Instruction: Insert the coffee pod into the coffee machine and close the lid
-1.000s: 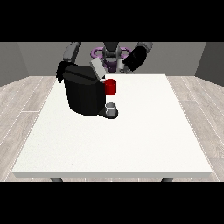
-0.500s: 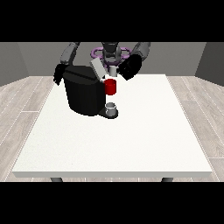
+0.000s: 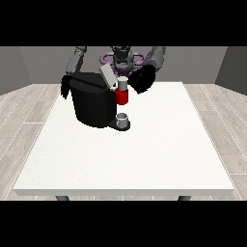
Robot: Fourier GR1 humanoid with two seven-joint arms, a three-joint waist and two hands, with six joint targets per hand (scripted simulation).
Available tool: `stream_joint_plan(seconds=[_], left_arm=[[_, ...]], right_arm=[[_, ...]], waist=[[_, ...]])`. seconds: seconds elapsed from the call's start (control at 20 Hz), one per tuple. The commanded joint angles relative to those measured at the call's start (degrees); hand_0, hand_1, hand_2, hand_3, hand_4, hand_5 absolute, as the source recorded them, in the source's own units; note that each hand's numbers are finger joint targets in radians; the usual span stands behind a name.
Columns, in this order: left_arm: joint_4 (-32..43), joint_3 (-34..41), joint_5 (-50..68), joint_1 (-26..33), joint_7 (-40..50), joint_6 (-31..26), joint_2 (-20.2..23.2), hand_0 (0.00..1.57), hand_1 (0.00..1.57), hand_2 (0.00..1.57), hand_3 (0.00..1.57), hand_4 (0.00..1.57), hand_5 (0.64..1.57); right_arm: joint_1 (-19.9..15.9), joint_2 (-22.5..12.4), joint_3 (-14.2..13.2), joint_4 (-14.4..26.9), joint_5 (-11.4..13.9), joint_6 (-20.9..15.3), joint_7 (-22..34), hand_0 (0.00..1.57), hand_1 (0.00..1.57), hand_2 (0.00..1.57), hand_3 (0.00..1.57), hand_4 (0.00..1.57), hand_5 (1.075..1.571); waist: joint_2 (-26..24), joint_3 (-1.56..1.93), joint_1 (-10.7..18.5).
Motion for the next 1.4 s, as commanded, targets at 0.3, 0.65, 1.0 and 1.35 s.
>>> stream_joint_plan(seconds=[0.3,0.65,1.0,1.35], left_arm=[[3.48,0.16,-1.25,-3.20,-0.34,0.16,3.93,1.42,1.42,1.46,1.33,0.63,1.571],[4.55,1.68,-0.35,-7.61,0.07,-1.27,6.69,1.42,1.42,1.46,1.35,0.66,1.571],[3.67,0.60,-2.54,-7.53,-1.74,3.76,6.09,1.43,1.43,1.45,1.40,0.61,1.571],[1.21,1.89,4.26,0.90,-9.65,0.99,-2.24,0.00,0.00,0.00,0.00,0.00,1.571]], right_arm=[[-2.45,-0.66,1.06,-0.53,0.52,1.10,2.18,0.00,0.00,0.00,0.00,0.27,1.571],[-8.34,-0.45,-0.45,1.31,-0.28,-0.84,5.07,0.00,0.00,0.00,0.00,0.26,1.571],[-9.33,-0.75,-0.78,3.05,0.85,-1.20,-0.18,0.00,0.00,0.00,0.00,0.28,1.571],[-5.84,-1.12,-3.98,7.26,-1.80,-1.12,0.71,0.00,0.00,0.00,0.00,0.35,1.571]], waist=[[2.51,-0.01,-3.52],[5.65,-0.01,-3.08],[9.14,0.00,-3.90],[2.35,-0.05,2.98]])
